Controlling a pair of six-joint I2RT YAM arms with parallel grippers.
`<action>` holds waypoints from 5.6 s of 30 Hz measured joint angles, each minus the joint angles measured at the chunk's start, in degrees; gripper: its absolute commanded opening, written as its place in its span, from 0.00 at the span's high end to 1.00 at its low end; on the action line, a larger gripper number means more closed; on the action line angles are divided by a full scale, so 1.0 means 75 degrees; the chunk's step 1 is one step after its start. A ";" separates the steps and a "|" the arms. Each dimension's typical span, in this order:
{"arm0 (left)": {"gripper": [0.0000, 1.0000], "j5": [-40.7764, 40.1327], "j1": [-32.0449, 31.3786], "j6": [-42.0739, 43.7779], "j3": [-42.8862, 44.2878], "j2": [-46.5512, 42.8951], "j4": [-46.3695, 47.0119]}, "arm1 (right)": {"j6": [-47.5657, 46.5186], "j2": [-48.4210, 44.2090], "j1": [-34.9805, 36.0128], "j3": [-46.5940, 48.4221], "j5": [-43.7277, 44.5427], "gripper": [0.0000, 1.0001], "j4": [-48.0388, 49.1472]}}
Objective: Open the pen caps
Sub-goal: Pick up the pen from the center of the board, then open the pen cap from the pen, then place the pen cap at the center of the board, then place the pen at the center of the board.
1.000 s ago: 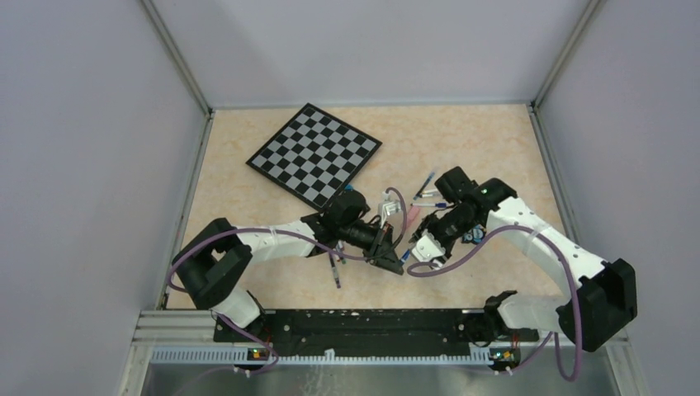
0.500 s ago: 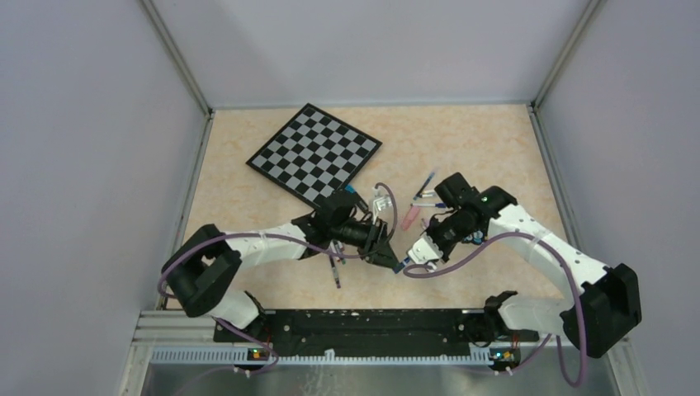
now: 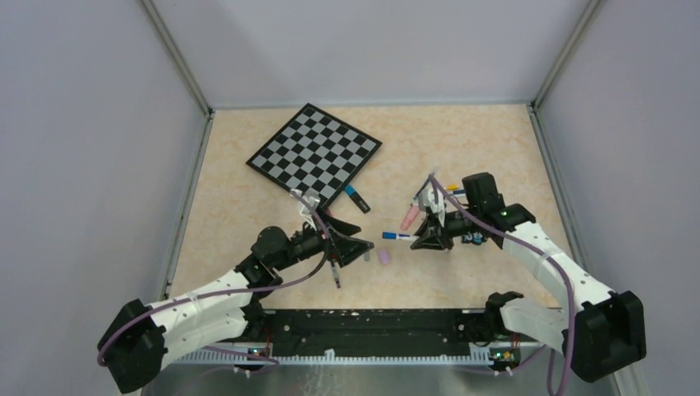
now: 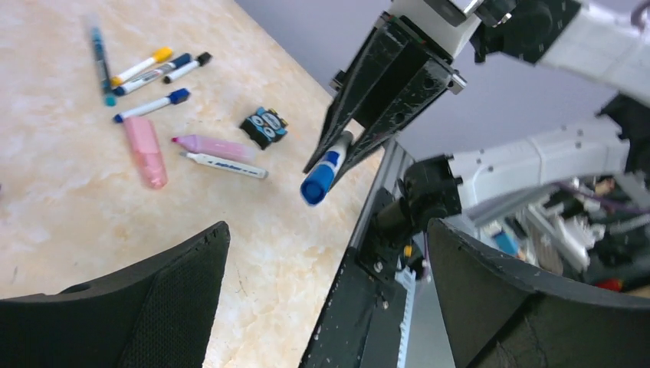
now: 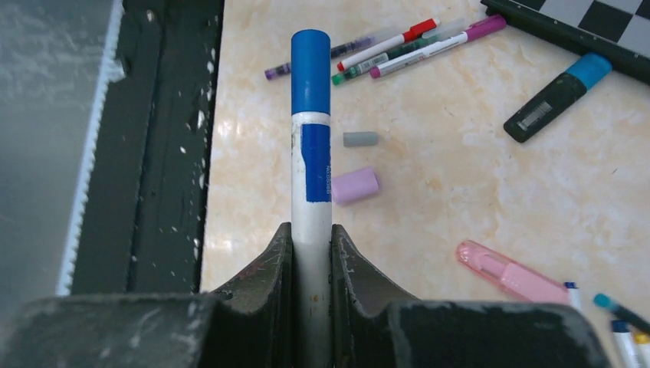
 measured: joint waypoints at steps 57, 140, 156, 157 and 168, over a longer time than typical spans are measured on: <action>0.62 -0.2646 -0.0973 -0.2871 0.0187 0.4398 0.5409 | 0.7195 0.0495 -0.0172 -0.1489 -0.1224 1.00 0.5531; 1.00 -0.2331 0.0079 -0.1839 -0.1335 0.0128 0.0154 | 0.4068 0.2605 -0.2480 -0.0396 0.4019 0.65 0.1897; 1.00 -0.3520 -0.1848 -0.0656 0.2282 0.3439 -0.2559 | 0.3730 0.1877 -0.2640 -0.0143 0.3552 0.65 0.1690; 1.00 -0.3654 -0.1918 -0.0656 0.2567 0.3730 -0.2836 | 0.3727 0.1868 -0.2643 -0.0143 0.3529 0.65 0.1690; 0.91 -0.4855 -0.2547 -0.0895 0.5202 0.6481 -0.5741 | 0.3675 0.1842 -0.2646 -0.0114 0.3465 0.66 0.1623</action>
